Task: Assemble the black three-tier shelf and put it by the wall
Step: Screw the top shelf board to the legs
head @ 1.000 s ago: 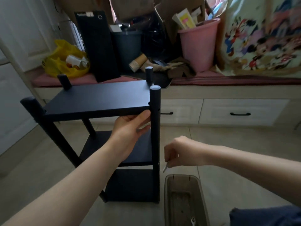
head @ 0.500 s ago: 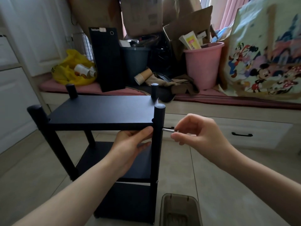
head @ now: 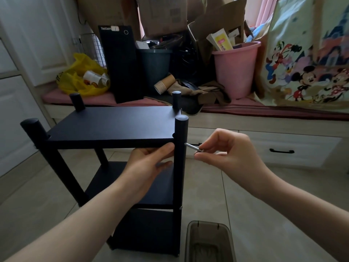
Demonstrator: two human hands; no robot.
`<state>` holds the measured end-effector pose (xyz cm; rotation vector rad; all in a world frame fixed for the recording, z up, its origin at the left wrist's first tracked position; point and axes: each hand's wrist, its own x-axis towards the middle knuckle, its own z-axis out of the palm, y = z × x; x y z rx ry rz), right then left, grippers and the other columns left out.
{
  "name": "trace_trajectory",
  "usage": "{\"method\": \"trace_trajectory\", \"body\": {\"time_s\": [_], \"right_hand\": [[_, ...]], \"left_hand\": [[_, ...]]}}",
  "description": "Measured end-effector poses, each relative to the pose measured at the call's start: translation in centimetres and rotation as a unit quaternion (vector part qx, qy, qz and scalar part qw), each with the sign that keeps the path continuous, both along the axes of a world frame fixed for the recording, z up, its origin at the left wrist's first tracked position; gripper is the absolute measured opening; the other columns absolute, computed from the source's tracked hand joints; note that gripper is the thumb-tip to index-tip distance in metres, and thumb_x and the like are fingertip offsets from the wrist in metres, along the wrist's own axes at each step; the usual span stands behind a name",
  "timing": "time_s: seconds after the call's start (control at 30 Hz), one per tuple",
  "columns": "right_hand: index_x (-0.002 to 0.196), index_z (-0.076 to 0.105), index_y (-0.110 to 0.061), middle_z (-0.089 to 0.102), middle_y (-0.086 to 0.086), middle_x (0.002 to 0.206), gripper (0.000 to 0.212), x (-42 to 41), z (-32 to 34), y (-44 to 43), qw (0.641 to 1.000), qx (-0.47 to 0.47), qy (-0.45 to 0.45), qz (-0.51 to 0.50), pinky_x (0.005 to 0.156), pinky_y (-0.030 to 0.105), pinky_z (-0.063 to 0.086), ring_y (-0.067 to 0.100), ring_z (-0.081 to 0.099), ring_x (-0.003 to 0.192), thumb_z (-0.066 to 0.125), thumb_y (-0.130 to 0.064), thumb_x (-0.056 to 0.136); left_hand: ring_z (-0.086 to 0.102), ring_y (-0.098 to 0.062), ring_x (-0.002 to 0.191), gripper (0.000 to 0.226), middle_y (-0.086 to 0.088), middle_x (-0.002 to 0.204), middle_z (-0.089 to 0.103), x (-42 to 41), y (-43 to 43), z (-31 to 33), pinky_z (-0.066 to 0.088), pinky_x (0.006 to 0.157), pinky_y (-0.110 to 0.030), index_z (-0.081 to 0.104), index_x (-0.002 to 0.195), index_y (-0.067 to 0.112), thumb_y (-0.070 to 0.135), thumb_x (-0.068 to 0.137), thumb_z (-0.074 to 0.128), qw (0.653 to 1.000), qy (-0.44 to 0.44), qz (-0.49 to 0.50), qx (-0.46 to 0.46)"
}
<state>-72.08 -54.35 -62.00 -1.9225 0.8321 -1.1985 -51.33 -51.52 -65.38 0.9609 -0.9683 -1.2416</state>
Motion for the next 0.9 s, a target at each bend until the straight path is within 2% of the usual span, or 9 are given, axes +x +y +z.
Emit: {"method": "trace_trajectory", "body": {"time_s": [0.13, 0.27, 0.4, 0.7, 0.9], "right_hand": [[0.069, 0.069, -0.027, 0.071, -0.009, 0.072, 0.024, 0.2, -0.1, -0.2, 1.0, -0.008, 0.007, -0.006, 0.059, 0.012, 0.046, 0.004, 0.064, 0.063, 0.089, -0.014, 0.067], [0.071, 0.068, -0.028, 0.069, -0.01, 0.071, 0.025, 0.7, -0.5, -0.1, 1.0, -0.011, 0.019, -0.016, 0.059, 0.016, 0.047, 0.005, 0.062, 0.063, 0.089, -0.016, 0.067], [0.069, 0.068, -0.026, 0.069, -0.011, 0.07, 0.024, 0.8, -0.2, -0.3, 0.999, -0.022, 0.012, -0.026, 0.059, 0.013, 0.045, 0.005, 0.063, 0.064, 0.089, -0.016, 0.067], [0.071, 0.068, -0.017, 0.069, -0.011, 0.068, 0.022, 1.9, -0.2, -0.2, 0.999, -0.011, 0.004, -0.035, 0.057, 0.014, 0.044, 0.003, 0.059, 0.058, 0.089, -0.013, 0.068], [0.072, 0.066, -0.015, 0.067, -0.014, 0.067, 0.021, 2.1, -0.1, -0.1, 0.999, -0.017, 0.01, -0.035, 0.056, 0.013, 0.043, 0.001, 0.057, 0.056, 0.087, -0.012, 0.07]], "left_hand": [[0.069, -0.024, 0.114, 0.045, -0.009, 0.118, 0.074, 0.0, 0.0, 0.0, 0.049, 0.082, -0.032, 0.072, 0.116, 0.011, 0.03, 0.075, 0.075, 1.0, -0.001, 0.005, -0.001], [0.07, -0.024, 0.113, 0.045, -0.01, 0.118, 0.074, -0.1, 0.1, 0.1, 0.05, 0.083, -0.032, 0.072, 0.116, 0.01, 0.03, 0.076, 0.074, 1.0, 0.001, 0.006, -0.002], [0.071, -0.021, 0.111, 0.041, -0.008, 0.117, 0.075, -0.2, 0.1, 0.2, 0.053, 0.075, -0.024, 0.073, 0.112, 0.013, 0.03, 0.075, 0.074, 1.0, 0.0, 0.006, -0.001], [0.07, -0.017, 0.111, 0.026, -0.004, 0.117, 0.075, -0.1, 0.1, 0.1, 0.055, 0.071, -0.021, 0.081, 0.1, 0.028, 0.035, 0.075, 0.075, 1.0, -0.011, -0.006, -0.01], [0.07, -0.018, 0.112, 0.03, -0.005, 0.118, 0.075, -0.2, 0.1, 0.0, 0.05, 0.078, -0.026, 0.079, 0.104, 0.024, 0.034, 0.076, 0.074, 1.0, -0.014, -0.002, -0.009]]}}
